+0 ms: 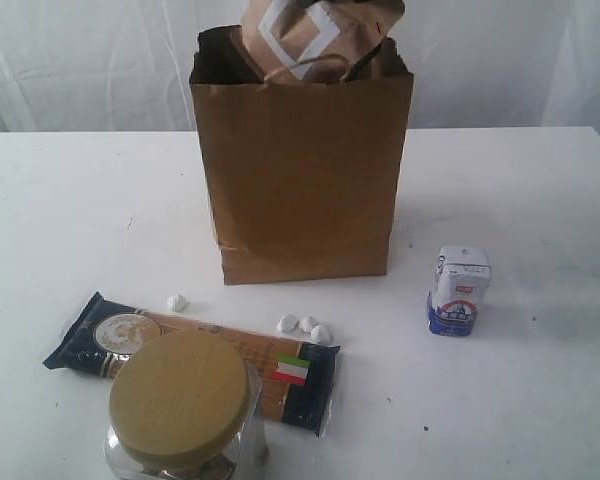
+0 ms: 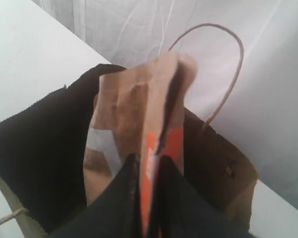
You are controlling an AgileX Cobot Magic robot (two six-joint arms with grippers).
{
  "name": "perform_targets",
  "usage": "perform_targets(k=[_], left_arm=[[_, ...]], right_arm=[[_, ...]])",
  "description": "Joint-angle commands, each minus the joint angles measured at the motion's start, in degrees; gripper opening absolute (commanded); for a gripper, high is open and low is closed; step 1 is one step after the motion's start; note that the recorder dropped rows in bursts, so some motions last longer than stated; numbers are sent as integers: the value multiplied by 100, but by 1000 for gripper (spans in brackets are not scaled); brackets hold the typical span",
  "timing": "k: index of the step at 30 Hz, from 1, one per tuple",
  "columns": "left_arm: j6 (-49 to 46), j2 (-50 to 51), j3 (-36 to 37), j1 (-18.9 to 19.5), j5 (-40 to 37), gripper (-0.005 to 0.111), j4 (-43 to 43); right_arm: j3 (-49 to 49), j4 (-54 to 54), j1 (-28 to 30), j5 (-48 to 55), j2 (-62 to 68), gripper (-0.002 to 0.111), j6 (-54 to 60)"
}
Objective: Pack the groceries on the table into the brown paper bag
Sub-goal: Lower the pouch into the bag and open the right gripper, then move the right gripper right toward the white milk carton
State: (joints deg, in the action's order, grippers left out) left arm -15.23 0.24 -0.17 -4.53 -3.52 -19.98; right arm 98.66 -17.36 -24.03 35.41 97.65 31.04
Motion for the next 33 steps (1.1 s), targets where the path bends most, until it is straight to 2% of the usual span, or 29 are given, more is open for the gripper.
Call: perform_targets(k=[1,4,11,17,26,33], left_arm=[[-1,-24,17,-26,4,0,-56],[-1,-24,17,-26,4,0,-56],[-1,-24,17,-26,4,0,-56],[-1,-24,17,-26,4,0,-56],[-1,-24,17,-26,4,0,-56],[-1,-24,17,-26,4,0,-56]], right_arm=[[50,-39,4,-250,200,0,-44],[50,-39,4,-176,331,4,-44],[50,194,4,-58,375,26,-44],[50,477,4,180,395,40,-44],[50,477,4,476,395,41,-63],[60,477,4,519,16,38,-794]])
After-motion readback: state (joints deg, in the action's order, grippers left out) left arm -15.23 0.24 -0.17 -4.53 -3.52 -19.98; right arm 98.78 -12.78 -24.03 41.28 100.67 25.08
